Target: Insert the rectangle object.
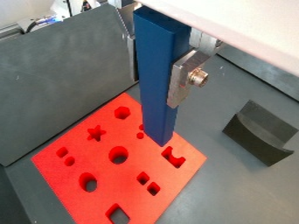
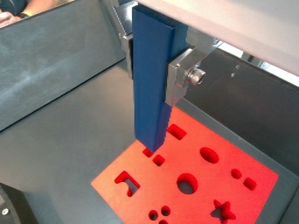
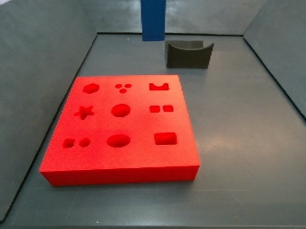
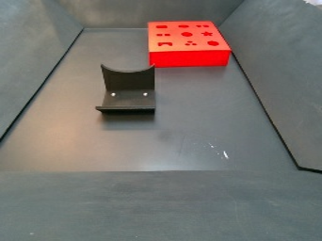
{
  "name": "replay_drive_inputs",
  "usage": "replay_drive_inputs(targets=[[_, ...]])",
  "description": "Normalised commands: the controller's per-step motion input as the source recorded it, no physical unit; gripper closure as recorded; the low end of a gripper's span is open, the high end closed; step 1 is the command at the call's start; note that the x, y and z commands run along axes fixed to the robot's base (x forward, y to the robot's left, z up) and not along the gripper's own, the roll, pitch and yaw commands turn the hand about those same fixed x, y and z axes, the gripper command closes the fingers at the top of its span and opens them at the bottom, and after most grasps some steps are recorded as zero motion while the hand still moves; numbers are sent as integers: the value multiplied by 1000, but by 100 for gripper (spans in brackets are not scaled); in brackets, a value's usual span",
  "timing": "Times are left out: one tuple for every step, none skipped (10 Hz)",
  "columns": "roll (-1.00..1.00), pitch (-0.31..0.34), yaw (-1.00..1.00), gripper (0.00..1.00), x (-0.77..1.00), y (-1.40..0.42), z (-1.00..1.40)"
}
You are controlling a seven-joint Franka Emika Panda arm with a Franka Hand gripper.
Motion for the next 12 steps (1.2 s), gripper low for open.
replay_drive_inputs(targets=[[-24,0,0,100,0,-77,0],[-24,-51,89,100,0,-414,-226],[-26,0,0,100,243,-843,-474],[0,21,0,100,289,-1000,-466],[0,50,0,100,343,-1000,-357],[-4,7,0,100,203,-589,-217],[0,-10,0,100,0,0,-6],[21,0,0,100,0,-17,0],[17,-47,0,100,229,-171,-329],[189,6,49,100,866,-406,-611],[200,0,43,100,831,-426,-643],[19,0,0,100,511,-349,-374]])
